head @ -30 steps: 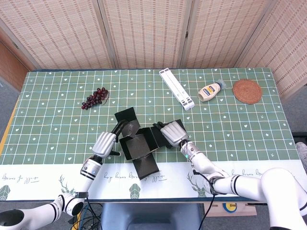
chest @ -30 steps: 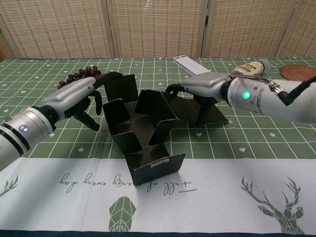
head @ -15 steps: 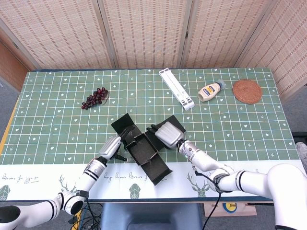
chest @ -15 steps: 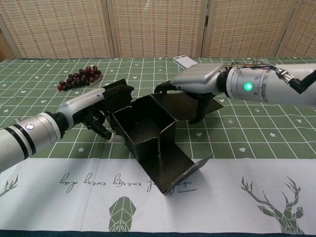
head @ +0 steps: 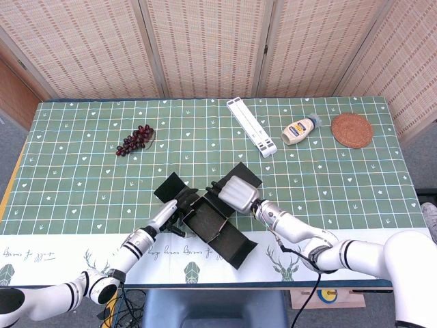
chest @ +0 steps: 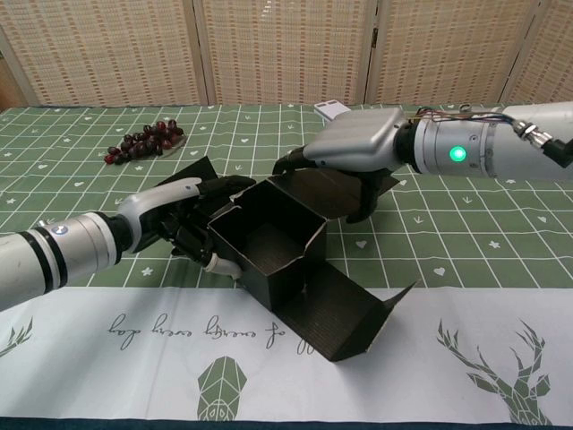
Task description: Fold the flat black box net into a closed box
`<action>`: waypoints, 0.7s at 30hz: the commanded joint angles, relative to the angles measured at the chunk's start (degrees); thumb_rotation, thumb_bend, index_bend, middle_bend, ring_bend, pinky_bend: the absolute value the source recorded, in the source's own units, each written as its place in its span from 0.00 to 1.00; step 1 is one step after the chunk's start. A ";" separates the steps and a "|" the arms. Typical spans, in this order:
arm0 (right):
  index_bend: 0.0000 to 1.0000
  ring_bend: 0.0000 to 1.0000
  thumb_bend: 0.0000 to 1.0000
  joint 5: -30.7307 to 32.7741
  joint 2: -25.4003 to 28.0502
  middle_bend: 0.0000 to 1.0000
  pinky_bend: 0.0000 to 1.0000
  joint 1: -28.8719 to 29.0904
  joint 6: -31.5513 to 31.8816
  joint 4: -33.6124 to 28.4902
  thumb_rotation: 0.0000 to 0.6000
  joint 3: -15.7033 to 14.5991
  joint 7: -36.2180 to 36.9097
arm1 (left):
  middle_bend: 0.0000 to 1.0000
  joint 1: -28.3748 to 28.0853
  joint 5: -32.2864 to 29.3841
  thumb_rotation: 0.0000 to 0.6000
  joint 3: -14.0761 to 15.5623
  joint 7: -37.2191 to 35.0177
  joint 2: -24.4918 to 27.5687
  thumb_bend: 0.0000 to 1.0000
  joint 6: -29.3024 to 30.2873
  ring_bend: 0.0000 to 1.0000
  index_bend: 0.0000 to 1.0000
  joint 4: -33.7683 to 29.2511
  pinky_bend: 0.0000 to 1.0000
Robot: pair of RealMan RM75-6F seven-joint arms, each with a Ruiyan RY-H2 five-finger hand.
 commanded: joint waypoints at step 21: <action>0.24 0.80 0.37 -18.07 -1.58 0.33 0.92 2.27 4.74 7.80 1.00 -4.05 11.40 | 0.14 -3.66 2.67 1.00 2.02 -16.32 4.01 0.09 -8.59 0.57 0.16 -3.23 0.89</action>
